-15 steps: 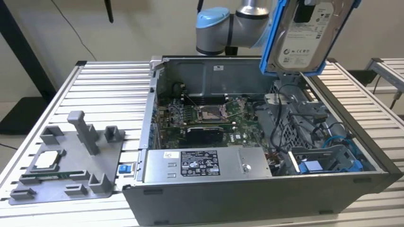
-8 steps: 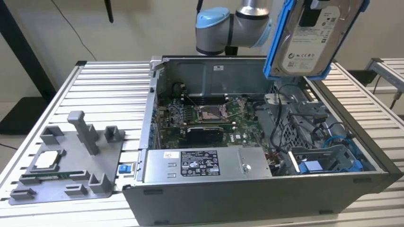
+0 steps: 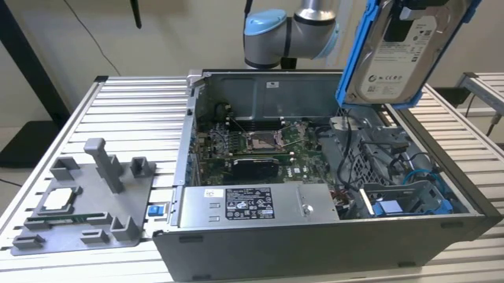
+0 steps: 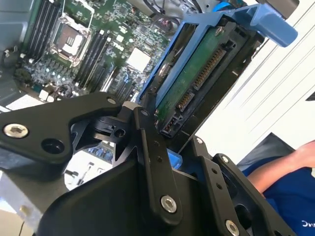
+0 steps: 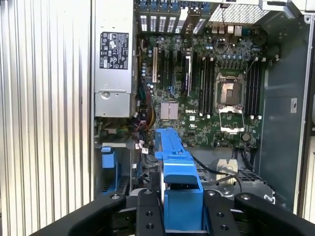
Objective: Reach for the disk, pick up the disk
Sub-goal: 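Pick up the disk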
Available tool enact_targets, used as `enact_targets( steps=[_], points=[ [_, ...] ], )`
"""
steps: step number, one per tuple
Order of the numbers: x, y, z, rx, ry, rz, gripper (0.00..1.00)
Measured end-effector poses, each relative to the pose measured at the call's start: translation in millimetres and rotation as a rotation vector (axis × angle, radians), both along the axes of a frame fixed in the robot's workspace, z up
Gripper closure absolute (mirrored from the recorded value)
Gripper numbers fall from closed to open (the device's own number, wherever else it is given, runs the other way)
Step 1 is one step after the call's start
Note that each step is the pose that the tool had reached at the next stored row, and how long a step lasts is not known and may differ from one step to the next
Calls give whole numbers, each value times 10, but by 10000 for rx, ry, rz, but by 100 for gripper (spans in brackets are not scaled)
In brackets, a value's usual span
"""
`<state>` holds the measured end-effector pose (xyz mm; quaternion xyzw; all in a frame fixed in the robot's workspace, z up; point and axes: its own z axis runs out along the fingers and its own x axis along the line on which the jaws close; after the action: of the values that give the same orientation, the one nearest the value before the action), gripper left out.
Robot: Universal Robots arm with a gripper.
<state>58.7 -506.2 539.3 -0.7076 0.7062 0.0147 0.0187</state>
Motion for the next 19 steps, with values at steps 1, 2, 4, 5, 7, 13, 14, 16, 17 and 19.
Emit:
enact_targets(
  steps=[1,2,4,5,7,13,14,16,17,19],
  points=[
    [5,-17,-4,0,1,-2,100],
    [11,-33,-8,0,3,-3,100],
    [19,-65,-17,0,4,-7,100],
    [23,-81,-21,1,5,-9,100],
    [31,-109,-30,0,5,-13,100],
    [53,-189,-57,1,6,-25,100],
    [57,-203,-61,0,6,-27,100],
    [63,-229,-71,2,6,-31,100],
    [65,-240,-76,1,6,-33,100],
    [71,-263,-85,0,6,-38,100]
  ],
)
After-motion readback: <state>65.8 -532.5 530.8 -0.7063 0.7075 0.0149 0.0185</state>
